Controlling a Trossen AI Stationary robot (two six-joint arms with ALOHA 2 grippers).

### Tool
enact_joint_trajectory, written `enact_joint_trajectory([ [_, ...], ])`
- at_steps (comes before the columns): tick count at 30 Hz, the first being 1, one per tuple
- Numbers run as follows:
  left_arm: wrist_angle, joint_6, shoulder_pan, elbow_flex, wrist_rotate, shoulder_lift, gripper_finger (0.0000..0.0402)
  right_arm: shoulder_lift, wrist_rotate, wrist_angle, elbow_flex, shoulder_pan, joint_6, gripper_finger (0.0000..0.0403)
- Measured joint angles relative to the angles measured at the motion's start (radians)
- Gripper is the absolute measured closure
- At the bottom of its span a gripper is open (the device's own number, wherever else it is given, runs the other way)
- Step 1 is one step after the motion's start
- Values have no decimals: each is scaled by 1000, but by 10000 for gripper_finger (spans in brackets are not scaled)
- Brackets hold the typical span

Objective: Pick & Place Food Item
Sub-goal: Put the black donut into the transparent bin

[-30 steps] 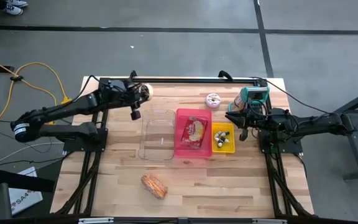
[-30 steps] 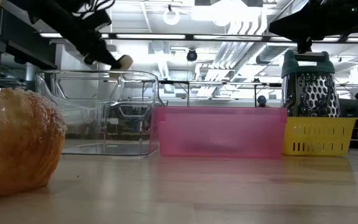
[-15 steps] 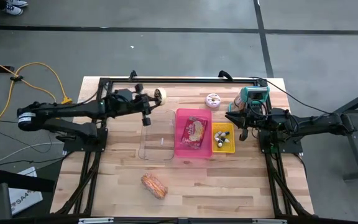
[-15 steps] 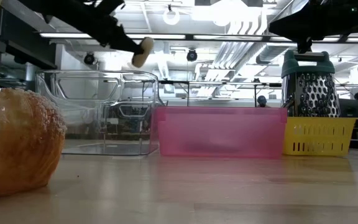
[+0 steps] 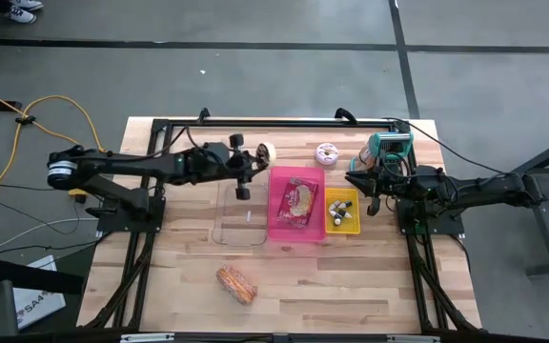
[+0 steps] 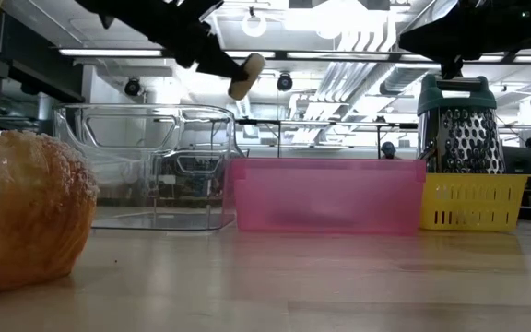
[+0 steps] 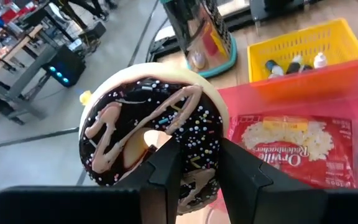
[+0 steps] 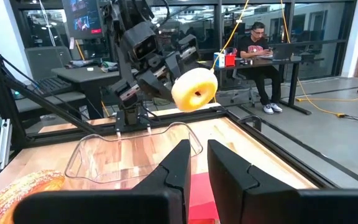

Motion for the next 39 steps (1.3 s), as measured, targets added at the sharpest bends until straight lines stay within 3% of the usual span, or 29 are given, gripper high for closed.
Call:
enact_joint_trajectory([
  [5,-151,-3,-22,48,-46,3,314,0,0,0,0,0,0,359],
  [21,-555,-186,-143,103,-42,42,314,0,0,-9,0,0,0,359],
  [32,-619,-290,-148,103,77,161,314,0,0,-16,0,0,0,359],
  [39,-639,-318,-123,103,82,226,314,0,0,-26,0,0,0,359],
])
